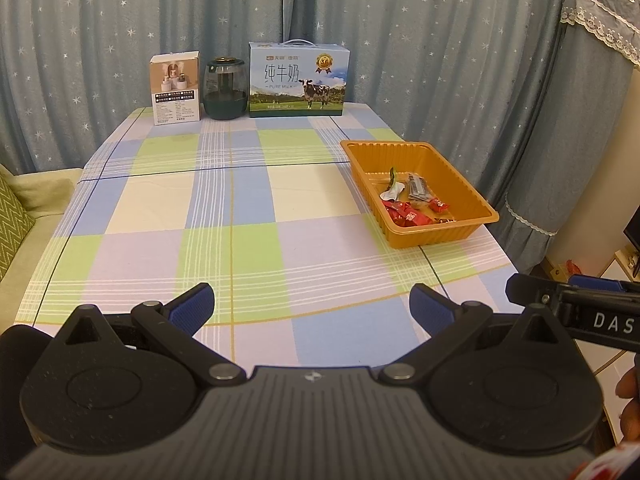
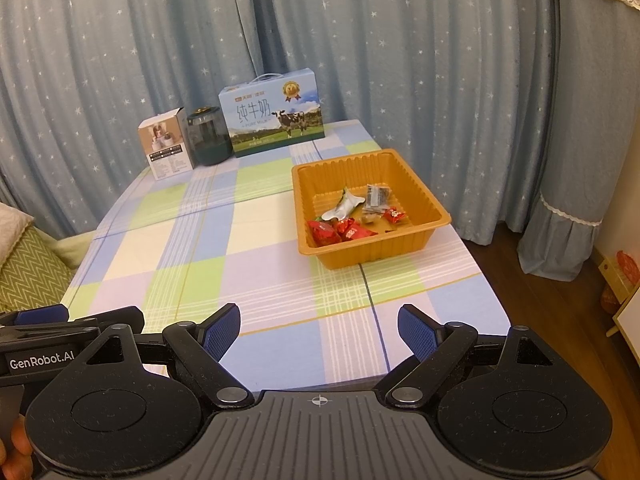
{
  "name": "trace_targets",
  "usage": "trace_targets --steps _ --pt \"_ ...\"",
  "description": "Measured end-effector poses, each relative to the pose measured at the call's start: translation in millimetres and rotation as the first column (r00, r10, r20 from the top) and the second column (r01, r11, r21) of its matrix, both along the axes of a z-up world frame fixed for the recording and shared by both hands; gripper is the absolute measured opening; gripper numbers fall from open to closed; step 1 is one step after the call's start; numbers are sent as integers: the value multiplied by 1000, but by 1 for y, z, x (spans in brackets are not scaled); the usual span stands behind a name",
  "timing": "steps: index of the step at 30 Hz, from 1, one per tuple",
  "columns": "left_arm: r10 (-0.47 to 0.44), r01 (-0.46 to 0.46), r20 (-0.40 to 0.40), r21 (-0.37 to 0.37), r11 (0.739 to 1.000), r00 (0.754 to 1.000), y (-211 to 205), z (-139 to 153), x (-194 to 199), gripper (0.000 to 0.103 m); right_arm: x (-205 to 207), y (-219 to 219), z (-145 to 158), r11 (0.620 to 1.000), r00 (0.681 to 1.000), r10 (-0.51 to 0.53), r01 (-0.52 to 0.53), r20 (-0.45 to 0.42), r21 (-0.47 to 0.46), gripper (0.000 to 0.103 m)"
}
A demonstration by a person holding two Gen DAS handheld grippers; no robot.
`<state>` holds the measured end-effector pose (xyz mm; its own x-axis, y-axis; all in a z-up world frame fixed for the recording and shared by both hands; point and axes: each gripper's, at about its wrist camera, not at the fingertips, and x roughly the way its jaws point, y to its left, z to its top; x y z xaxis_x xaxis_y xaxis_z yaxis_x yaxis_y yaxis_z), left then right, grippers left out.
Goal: Organize snacks
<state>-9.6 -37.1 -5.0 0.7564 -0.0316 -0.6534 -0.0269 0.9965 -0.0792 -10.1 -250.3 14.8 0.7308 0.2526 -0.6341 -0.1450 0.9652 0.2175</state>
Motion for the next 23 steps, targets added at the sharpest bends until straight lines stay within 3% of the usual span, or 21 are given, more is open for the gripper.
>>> trace_targets --steps 23 --pt "-10 10 16 -9 1000 1000 -2 0 1 103 1 -2 0 1000 1000 -2 2 3 1 86"
